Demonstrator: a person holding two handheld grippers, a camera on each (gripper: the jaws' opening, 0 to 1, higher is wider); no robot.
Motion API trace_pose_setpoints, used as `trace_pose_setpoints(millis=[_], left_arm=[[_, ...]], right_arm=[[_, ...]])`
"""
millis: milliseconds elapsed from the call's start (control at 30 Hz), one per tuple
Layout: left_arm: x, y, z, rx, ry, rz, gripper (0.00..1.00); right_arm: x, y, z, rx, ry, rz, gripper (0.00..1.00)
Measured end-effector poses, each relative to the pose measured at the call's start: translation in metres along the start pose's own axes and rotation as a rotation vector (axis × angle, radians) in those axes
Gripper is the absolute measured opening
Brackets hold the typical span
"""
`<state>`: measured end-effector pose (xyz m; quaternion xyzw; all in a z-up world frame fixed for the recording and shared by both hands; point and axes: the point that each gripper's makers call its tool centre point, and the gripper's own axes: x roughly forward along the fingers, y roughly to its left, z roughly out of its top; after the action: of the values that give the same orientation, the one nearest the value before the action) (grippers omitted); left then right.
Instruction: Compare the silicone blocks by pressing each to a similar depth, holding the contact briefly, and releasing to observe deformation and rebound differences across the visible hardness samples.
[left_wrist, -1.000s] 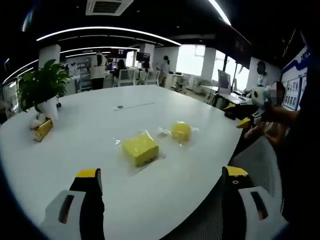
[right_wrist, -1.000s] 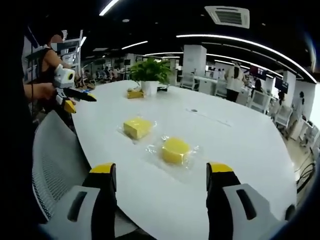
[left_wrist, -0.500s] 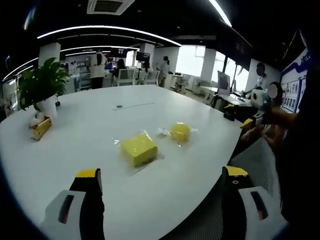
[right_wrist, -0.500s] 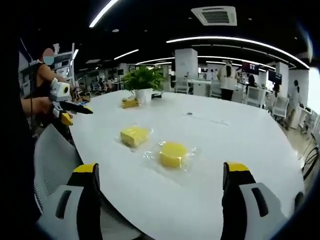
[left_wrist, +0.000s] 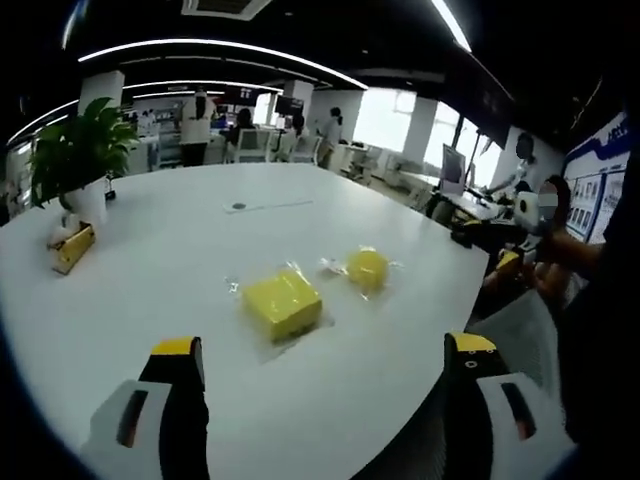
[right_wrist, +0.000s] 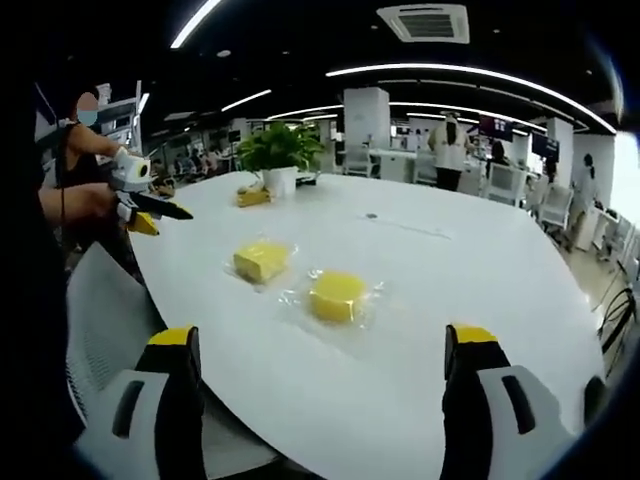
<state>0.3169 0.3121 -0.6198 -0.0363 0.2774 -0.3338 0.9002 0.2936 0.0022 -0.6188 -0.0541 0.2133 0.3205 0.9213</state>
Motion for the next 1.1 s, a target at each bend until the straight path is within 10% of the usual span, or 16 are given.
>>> trace_pose_setpoints(millis=[300,1100], left_arm=[[0.034,0.03,0.018,0.014,0.033,0.01,0.99],[0.13,0.096,0.009,-0.488,0.071,-0.014,0.95]], right_arm=[[-0.004,-0.002,-0.005,0.003,0.014,-0.011,0.91],[-0.006,-0.005,0.004,0.062,-0.015,0.022,0.83]])
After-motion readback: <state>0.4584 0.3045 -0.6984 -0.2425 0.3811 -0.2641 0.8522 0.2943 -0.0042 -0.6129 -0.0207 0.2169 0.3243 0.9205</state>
